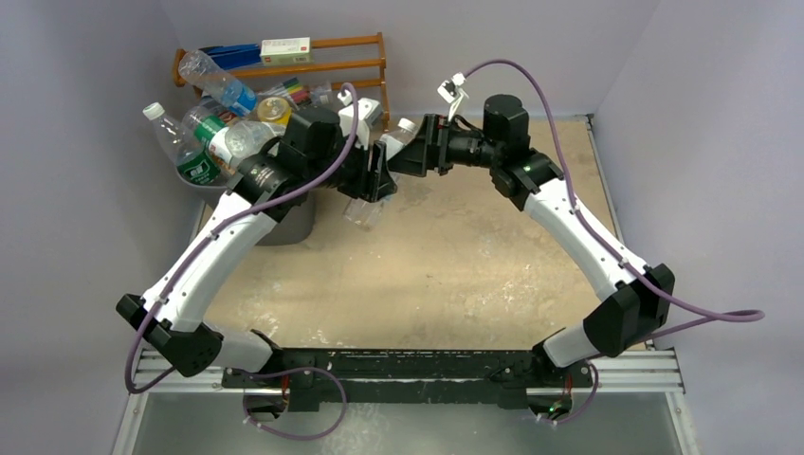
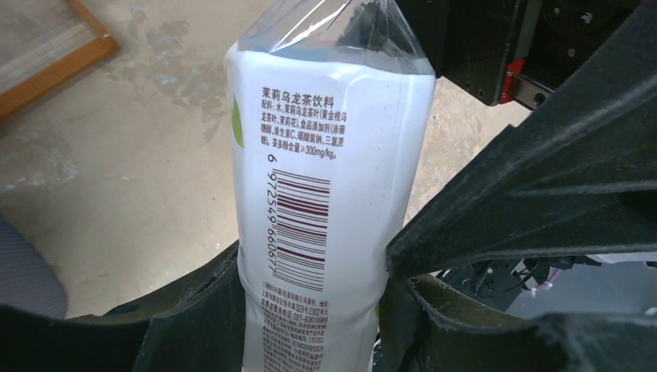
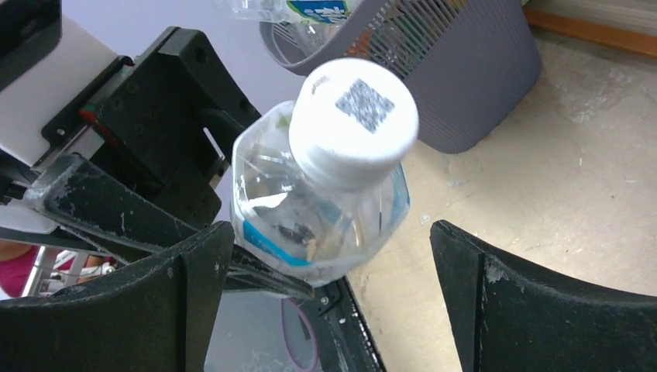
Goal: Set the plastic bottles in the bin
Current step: Pick up the plastic bottle at the center of the board, then place the plastic bottle in the trash bin.
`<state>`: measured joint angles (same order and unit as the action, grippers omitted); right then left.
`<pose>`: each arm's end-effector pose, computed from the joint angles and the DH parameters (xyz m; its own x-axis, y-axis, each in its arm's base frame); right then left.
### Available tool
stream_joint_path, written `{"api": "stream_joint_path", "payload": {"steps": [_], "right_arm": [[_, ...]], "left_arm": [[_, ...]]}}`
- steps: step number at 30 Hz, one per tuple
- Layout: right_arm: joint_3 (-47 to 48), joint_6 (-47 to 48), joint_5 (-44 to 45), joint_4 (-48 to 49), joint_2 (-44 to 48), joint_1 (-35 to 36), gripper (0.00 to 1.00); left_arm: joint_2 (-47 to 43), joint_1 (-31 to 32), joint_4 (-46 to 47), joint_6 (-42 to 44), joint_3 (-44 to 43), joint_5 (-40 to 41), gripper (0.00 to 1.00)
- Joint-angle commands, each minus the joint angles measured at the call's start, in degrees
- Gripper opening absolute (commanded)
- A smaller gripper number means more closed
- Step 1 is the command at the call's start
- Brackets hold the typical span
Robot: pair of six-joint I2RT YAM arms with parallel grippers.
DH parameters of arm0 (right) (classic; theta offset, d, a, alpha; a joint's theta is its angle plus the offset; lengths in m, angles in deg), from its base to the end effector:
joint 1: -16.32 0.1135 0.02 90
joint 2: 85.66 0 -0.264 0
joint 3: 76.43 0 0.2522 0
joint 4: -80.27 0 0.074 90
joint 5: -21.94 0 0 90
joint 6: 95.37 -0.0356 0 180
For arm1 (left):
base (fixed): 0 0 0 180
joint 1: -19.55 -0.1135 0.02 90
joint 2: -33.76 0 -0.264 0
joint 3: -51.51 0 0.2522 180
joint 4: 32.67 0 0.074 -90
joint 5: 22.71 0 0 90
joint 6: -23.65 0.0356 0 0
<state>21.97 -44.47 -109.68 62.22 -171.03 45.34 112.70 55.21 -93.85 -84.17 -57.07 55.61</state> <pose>0.2899 0.1879 0.4247 -0.6530 0.1769 -0.7364 -0.6822 0.2850 0.6734 0.2244 -0.1699 0.4404 -0.6222 0.0776 -0.7790 0.5469 0.7551 -0.3616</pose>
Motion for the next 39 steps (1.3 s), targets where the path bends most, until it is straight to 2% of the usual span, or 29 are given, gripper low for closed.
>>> {"api": "stream_joint_path", "payload": {"steps": [1, 5, 10, 15, 19, 24, 28, 34, 39], "right_arm": [[3.4, -0.3, -1.3, -0.5, 5.1, -0.1, 1.00], [3.3, -0.3, 0.1, -2.2, 8.3, -1.6, 1.00], [0.3, -0.4, 0.5, -2.4, 12.1, -2.7, 1.00], [-5.4, -1.8, -0.1, 0.0, 15.1, -2.7, 1.00], [-7.8, -2.3, -0.4, 0.0, 17.0, -2.7, 1.00], [-9.1, -1.8, -0.1, -1.4, 18.9, -2.7, 1.00], [-10.4, -1.7, -0.5, -1.5, 20.1, -2.8, 1.00], [-12.4, -1.1, -1.0, -2.1, 21.5, -2.8, 1.00], [-13.8, -1.2, -2.2, -0.9, 21.2, -2.8, 1.00]], "left_arm": [[0.5, -0.8, -1.3, 2.3, -6.2, 5.9, 0.36], [1.3, -3.6, -4.6, 3.8, -12.9, 9.5, 0.37], [2.5, -11.7, -6.1, 3.9, -23.6, 15.9, 0.40], [6.2, -15.8, -6.4, 3.3, -35.4, 26.5, 0.41], [6.9, -21.4, -0.7, -0.2, -39.1, 27.3, 0.41], [12.1, -26.6, 4.1, -6.3, -46.6, 25.4, 0.40], [13.1, -34.7, 10.3, -11.9, -43.3, 21.7, 0.40], [10.1, -52.2, 19.9, -19.3, -32.5, 12.2, 0.40], [5.5, -60.3, 30.4, -22.9, -21.2, 4.8, 0.40]]}}
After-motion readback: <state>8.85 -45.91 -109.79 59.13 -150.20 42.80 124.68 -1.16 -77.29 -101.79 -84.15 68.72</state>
